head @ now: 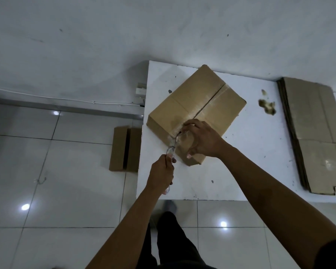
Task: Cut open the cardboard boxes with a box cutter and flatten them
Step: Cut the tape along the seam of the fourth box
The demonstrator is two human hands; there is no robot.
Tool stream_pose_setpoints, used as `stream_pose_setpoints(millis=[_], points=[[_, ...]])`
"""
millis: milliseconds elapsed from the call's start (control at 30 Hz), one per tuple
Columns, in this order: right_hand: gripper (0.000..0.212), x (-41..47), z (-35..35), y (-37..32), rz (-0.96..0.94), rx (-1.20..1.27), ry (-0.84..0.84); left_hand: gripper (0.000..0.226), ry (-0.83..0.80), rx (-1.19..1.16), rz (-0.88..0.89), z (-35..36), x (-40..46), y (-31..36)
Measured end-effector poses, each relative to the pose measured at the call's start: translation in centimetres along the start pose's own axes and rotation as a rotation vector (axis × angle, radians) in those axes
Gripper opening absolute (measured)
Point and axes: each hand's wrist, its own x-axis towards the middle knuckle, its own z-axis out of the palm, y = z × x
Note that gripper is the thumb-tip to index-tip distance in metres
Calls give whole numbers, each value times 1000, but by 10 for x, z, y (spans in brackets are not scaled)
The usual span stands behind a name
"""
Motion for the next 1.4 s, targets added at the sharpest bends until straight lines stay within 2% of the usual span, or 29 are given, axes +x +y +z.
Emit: stream_pose_setpoints(millis=[100,233,367,500,600,667,700,767,800,867,967,1100,1300,1400], points=[[95,-2,1,1,2,14,22,25,-3,-31,-38,5,-2,0],[96,-4,0,0,-10,21,48,27,-93,7,-54,13,-4,4],[97,-5,2,-1,8,35,22,30,-55,-107,-85,8,0,10],[97,-5,3,5,-8,55,5,34,-54,-92,-30,-8,-1,8],[95,-6,4,7,1,83,-15,35,-13,25,37,-20,-5,5],[82,-6,3,8,1,131,14,46,38,130,90,-27,-8,8],[69,-5,2,7,2,167,46,49,62,191,130,-31,-9,10],[42,0,-3,4,29,238,117,44,96,363,254,-40,-9,13],[36,4,-7,2,57,247,140,41,103,428,292,-44,-7,13],[34,14,-14,-3,84,170,142,40,112,463,307,-52,-2,14],[32,28,-21,-8,3,-70,69,33,108,523,330,-58,2,19],[46,42,-35,-14,-95,-242,-6,30,101,624,338,-63,8,23],[64,65,-43,-7,-258,-542,-126,53,75,742,368,-64,16,18],[65,65,-40,-4,-443,-762,-172,63,63,785,368,-66,21,22]])
